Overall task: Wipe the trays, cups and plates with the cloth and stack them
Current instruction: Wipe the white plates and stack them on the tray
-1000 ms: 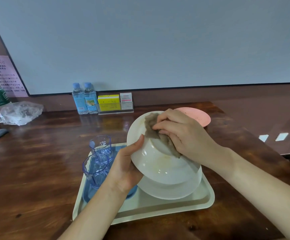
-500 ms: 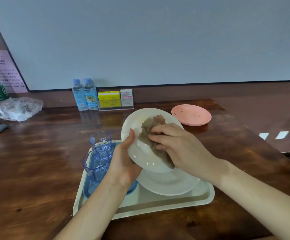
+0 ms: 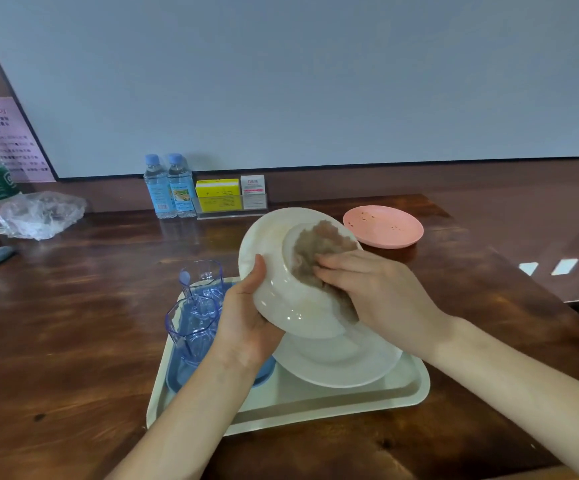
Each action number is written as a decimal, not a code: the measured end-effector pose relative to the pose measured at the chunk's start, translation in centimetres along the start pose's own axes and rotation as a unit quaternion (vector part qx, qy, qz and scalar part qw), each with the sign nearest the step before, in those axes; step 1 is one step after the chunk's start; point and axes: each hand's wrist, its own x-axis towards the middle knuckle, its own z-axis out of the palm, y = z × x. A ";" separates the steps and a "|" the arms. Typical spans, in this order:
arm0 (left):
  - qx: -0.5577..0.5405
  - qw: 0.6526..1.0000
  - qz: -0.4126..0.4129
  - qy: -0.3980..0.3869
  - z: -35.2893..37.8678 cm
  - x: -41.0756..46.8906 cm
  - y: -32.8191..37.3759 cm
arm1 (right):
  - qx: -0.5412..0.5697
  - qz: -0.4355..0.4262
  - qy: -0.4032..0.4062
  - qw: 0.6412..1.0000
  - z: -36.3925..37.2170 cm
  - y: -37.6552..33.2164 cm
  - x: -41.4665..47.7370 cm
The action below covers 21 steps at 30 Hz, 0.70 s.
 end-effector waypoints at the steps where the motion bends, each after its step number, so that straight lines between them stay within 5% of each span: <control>1: -0.006 1.000 -0.014 -0.012 0.1 0.0 -0.1 | 0.025 -0.017 -0.006 1.000 0.5 -0.5 0.0; 9: -0.036 0.999 -0.004 0.001 -0.3 0.3 0.1 | 0.067 -0.041 -0.020 0.997 1.8 -0.5 2.7; 21: -0.005 1.000 0.008 0.015 0.8 -0.7 -0.3 | -0.085 0.068 0.036 0.993 -0.6 0.9 0.5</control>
